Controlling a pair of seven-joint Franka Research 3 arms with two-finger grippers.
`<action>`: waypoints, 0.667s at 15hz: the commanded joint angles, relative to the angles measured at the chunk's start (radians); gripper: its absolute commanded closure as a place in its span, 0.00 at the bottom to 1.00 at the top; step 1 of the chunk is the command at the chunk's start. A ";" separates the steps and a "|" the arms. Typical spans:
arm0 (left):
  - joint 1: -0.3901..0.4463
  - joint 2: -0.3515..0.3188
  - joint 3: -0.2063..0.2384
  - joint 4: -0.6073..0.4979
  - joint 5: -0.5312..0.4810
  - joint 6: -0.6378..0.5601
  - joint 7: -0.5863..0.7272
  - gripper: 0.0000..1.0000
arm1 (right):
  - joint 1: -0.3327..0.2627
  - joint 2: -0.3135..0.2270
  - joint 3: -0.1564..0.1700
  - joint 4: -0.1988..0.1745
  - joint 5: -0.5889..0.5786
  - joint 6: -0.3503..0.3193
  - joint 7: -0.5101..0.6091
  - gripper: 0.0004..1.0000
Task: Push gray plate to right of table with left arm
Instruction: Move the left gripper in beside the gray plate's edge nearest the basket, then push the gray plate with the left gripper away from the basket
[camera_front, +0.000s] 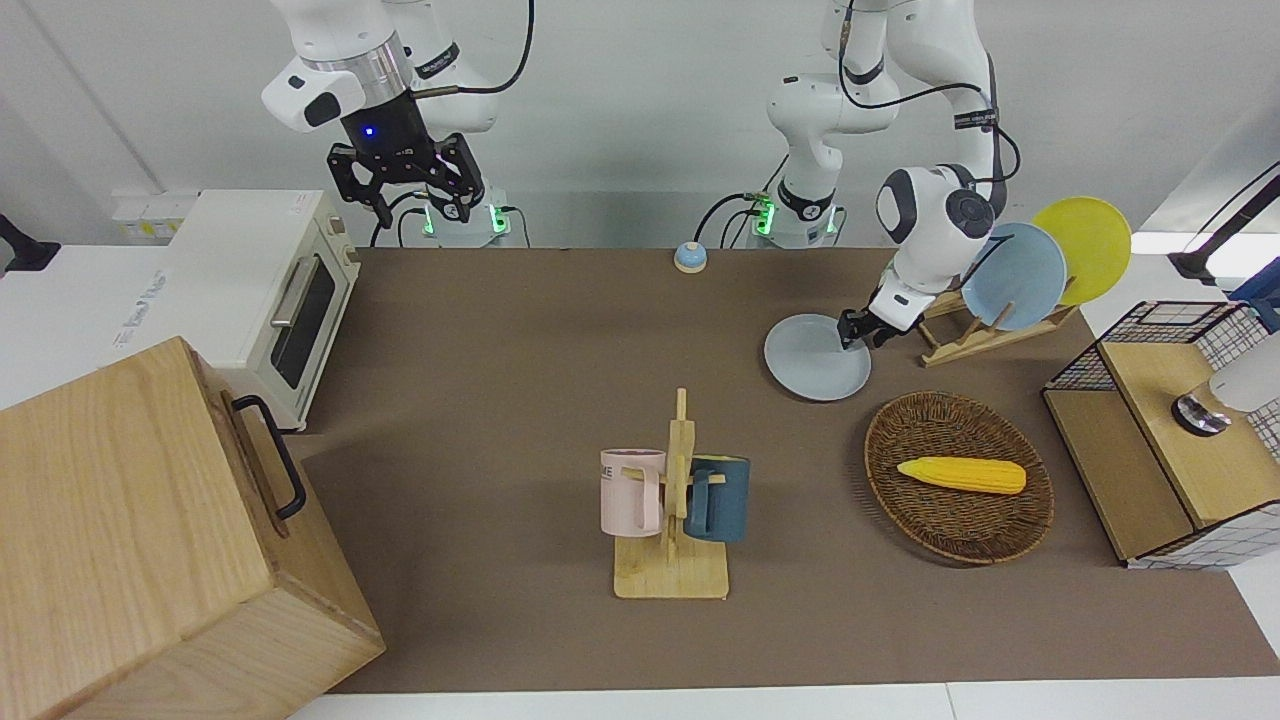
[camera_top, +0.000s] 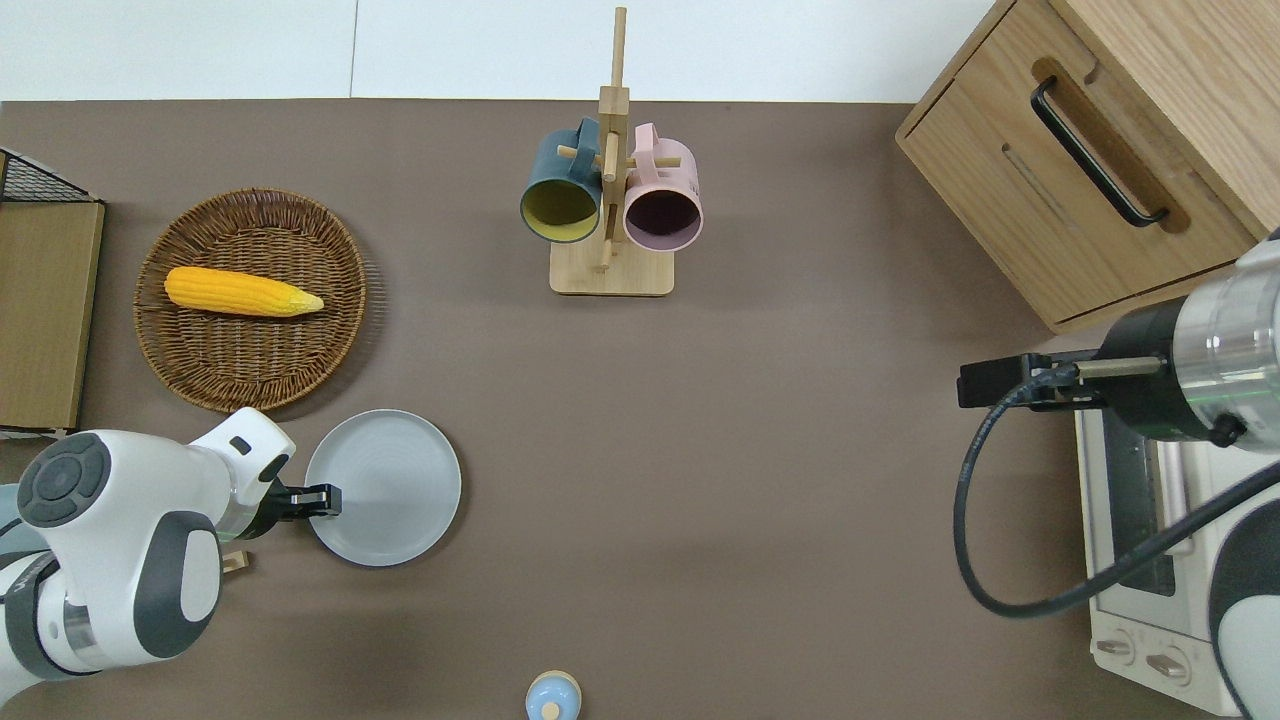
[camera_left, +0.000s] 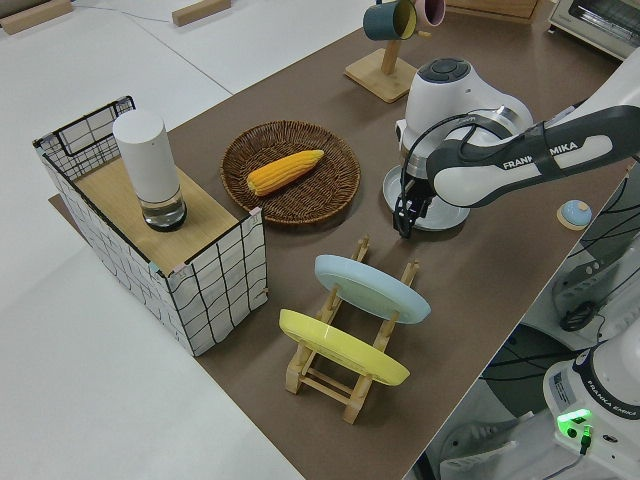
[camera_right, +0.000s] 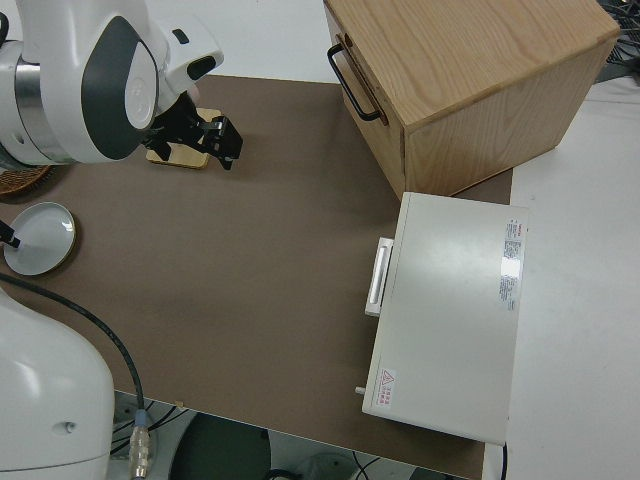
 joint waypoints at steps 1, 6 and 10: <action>-0.008 0.001 0.004 -0.024 -0.019 0.032 0.024 0.82 | -0.006 0.006 0.004 0.014 0.016 -0.007 0.002 0.00; -0.014 0.014 0.001 -0.021 -0.019 0.032 0.023 1.00 | -0.006 0.006 0.004 0.014 0.016 -0.007 0.002 0.00; -0.018 0.016 -0.010 -0.021 -0.019 0.032 0.008 1.00 | -0.006 0.006 0.004 0.014 0.016 -0.007 0.002 0.00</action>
